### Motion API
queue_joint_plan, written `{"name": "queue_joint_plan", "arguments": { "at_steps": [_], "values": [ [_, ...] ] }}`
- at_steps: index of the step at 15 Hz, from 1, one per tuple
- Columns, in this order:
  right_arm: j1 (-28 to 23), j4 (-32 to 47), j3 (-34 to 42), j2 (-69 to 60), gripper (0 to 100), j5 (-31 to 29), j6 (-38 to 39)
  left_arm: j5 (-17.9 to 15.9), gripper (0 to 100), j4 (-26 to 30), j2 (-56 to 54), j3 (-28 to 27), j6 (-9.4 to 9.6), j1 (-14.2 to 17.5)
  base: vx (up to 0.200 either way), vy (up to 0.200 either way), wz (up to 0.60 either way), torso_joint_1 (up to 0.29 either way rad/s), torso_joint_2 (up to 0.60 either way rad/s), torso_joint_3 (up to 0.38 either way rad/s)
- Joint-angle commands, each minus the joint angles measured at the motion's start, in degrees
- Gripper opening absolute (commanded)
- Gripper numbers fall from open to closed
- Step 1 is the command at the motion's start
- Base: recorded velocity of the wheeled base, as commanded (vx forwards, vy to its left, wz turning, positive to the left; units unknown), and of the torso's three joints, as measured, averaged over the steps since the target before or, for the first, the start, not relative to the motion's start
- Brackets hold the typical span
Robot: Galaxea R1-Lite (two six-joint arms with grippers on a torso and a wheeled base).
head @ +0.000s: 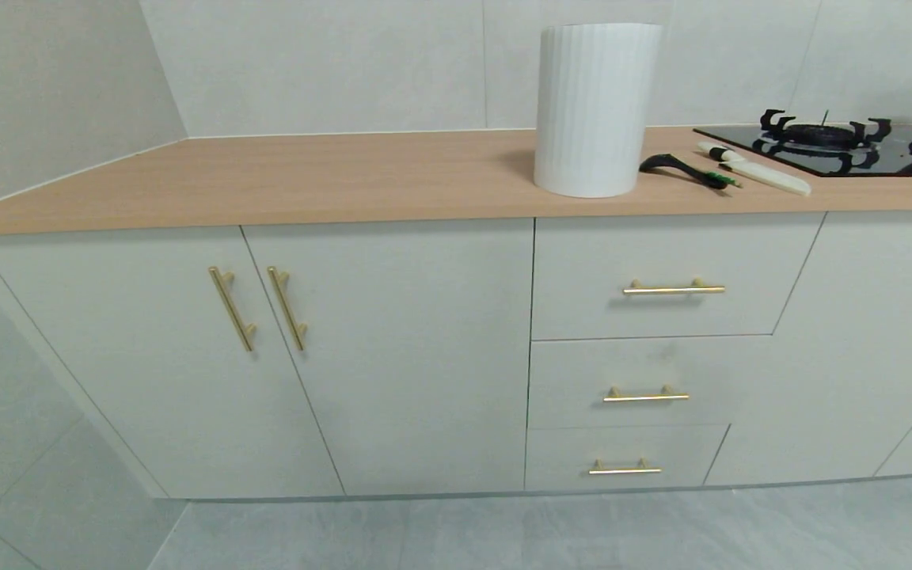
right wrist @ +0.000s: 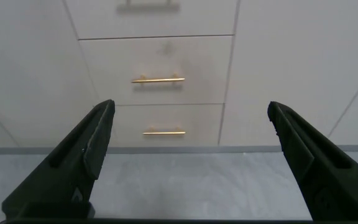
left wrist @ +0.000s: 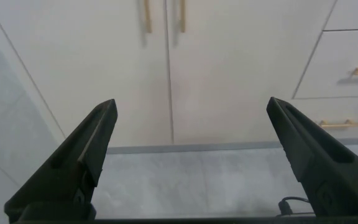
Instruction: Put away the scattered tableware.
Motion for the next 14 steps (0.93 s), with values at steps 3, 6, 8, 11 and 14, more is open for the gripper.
{"name": "queue_joint_plan", "arguments": {
  "at_steps": [3, 6, 8, 11, 14],
  "values": [
    [0.02, -0.07, 0.01, 0.05, 100, -0.01, -0.01, 0.03, 100, -0.01, 0.07, 0.05, 0.00, 0.03, 0.000, 0.000, 0.00, 0.000, 0.00, 0.000],
    [0.02, -0.07, 0.01, 0.05, 100, -0.01, 0.08, 0.03, 100, -0.01, 0.07, 0.05, 0.00, 0.03, 0.000, 0.000, 0.00, 0.000, 0.00, 0.000],
    [0.02, -0.07, 0.01, 0.05, 100, -0.01, 0.08, 0.03, 100, -0.01, 0.07, 0.05, 0.00, 0.03, 0.000, 0.000, 0.00, 0.000, 0.00, 0.000],
    [0.02, -0.07, 0.01, 0.05, 100, -0.01, 0.08, 0.21, 100, -0.01, 0.07, 0.05, -0.09, 0.03, 0.200, 0.000, 0.00, -0.001, 0.00, 0.004],
    [-0.07, -0.07, 0.01, 0.05, 100, -0.18, 0.52, 0.21, 100, -0.01, 0.07, 0.05, 0.09, 0.03, 0.000, 0.000, 0.00, 0.000, 0.00, 0.000]
  ]
}}
